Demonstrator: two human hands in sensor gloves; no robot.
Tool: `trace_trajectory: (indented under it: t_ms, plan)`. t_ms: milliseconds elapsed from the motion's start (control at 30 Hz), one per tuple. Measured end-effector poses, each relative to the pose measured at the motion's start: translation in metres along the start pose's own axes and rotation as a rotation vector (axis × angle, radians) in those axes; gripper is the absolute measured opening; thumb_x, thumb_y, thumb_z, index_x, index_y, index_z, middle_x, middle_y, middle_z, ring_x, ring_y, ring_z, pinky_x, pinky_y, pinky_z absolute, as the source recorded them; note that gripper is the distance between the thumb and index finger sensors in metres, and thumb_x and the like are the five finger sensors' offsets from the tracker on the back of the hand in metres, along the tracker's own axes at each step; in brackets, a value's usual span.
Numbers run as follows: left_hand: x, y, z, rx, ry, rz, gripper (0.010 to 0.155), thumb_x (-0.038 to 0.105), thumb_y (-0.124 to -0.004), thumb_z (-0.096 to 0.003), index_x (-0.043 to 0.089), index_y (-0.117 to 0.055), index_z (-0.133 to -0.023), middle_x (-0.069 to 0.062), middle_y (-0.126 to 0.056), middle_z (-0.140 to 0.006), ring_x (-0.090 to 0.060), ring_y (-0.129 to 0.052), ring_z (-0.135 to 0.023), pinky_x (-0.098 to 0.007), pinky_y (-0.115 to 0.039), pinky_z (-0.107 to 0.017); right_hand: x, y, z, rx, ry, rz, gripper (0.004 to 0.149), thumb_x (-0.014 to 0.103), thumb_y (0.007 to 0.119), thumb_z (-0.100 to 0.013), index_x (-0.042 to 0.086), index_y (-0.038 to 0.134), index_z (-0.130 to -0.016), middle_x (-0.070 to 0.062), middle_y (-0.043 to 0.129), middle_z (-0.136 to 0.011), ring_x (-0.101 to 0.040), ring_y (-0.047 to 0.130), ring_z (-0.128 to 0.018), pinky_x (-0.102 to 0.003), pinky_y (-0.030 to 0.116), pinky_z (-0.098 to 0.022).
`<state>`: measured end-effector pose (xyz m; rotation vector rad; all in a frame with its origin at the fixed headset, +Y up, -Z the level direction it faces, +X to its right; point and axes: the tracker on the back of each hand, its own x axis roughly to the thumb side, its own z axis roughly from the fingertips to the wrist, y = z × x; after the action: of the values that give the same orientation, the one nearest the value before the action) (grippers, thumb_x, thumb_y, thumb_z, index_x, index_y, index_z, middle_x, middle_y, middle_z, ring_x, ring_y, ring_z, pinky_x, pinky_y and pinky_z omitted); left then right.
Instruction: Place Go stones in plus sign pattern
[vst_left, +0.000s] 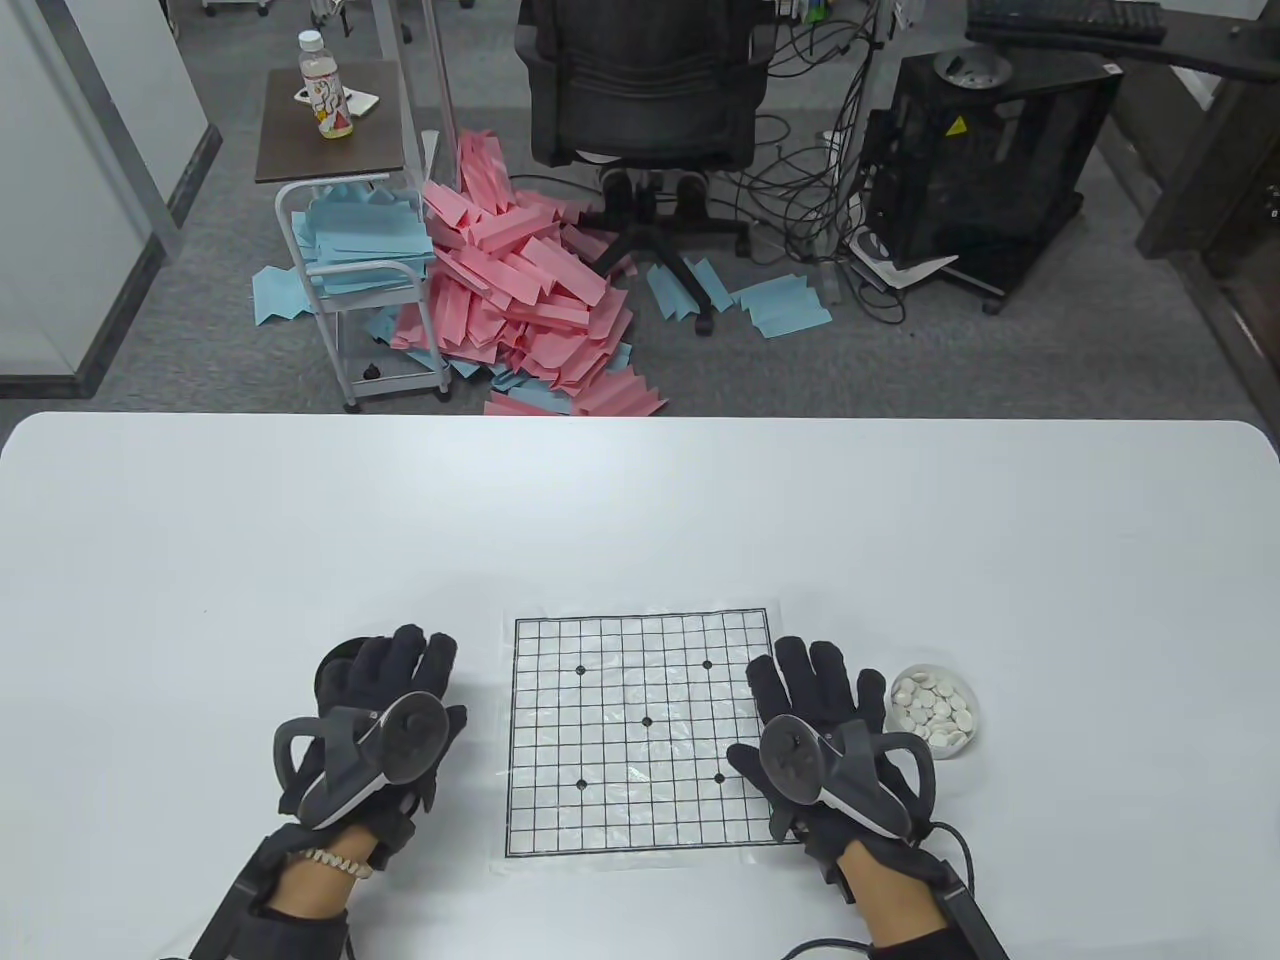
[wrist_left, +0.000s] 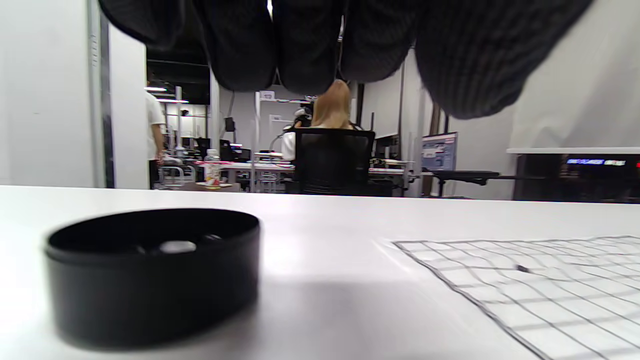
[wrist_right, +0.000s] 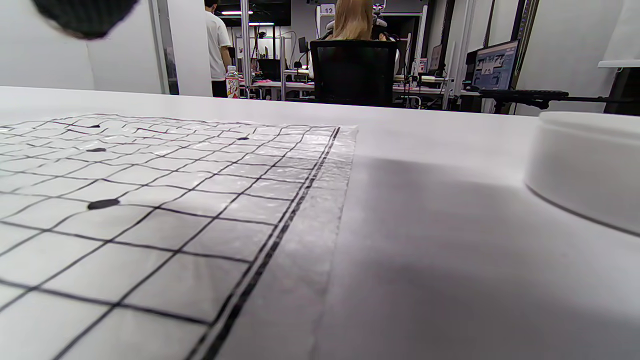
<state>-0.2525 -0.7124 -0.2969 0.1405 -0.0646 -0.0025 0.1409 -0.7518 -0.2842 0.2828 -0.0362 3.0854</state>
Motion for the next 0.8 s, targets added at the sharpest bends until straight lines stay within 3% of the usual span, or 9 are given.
trace_trajectory:
  t_ms: [133, 300, 467, 800]
  plan:
    - [-0.017, 0.002, -0.021, -0.044, 0.096, -0.089, 0.062, 0.044, -0.086, -0.0392, 0.028, -0.075, -0.098, -0.008, -0.085, -0.105, -0.037, -0.090, -0.091, -0.061, -0.069, -0.066, -0.001, 0.001, -0.001, 0.008, 0.004, -0.011, 0.084, 0.064, 0.074, -0.044, 0.033, 0.037, -0.113, -0.004, 0.025, -0.122, -0.041, 0.027, -0.115, -0.073, 0.028, -0.076]
    - [-0.032, -0.012, -0.047, -0.215, 0.222, -0.182, 0.053, 0.040, -0.092, -0.0364, 0.030, -0.087, -0.088, -0.003, -0.098, -0.092, -0.031, -0.102, -0.075, -0.054, -0.078, -0.058, 0.000, 0.001, -0.001, 0.012, 0.002, -0.010, 0.084, 0.064, 0.075, -0.043, 0.033, 0.037, -0.112, -0.004, 0.025, -0.122, -0.040, 0.027, -0.116, -0.073, 0.028, -0.076]
    - [-0.039, -0.035, -0.062, -0.397, 0.315, -0.184, 0.053, 0.040, -0.094, -0.0359, 0.031, -0.088, -0.088, -0.002, -0.099, -0.092, -0.030, -0.101, -0.074, -0.052, -0.078, -0.057, 0.000, 0.001, -0.001, 0.022, 0.002, -0.016, 0.084, 0.063, 0.075, -0.043, 0.033, 0.037, -0.112, -0.004, 0.025, -0.123, -0.040, 0.027, -0.116, -0.073, 0.028, -0.076]
    - [-0.044, -0.050, -0.072, -0.477, 0.384, -0.207, 0.055, 0.042, -0.094, -0.0342, 0.030, -0.088, -0.088, -0.002, -0.098, -0.092, -0.028, -0.096, -0.068, -0.052, -0.075, -0.058, 0.001, 0.001, -0.001, 0.035, 0.002, -0.021, 0.084, 0.063, 0.074, -0.044, 0.033, 0.037, -0.112, -0.004, 0.025, -0.122, -0.041, 0.027, -0.115, -0.073, 0.028, -0.076]
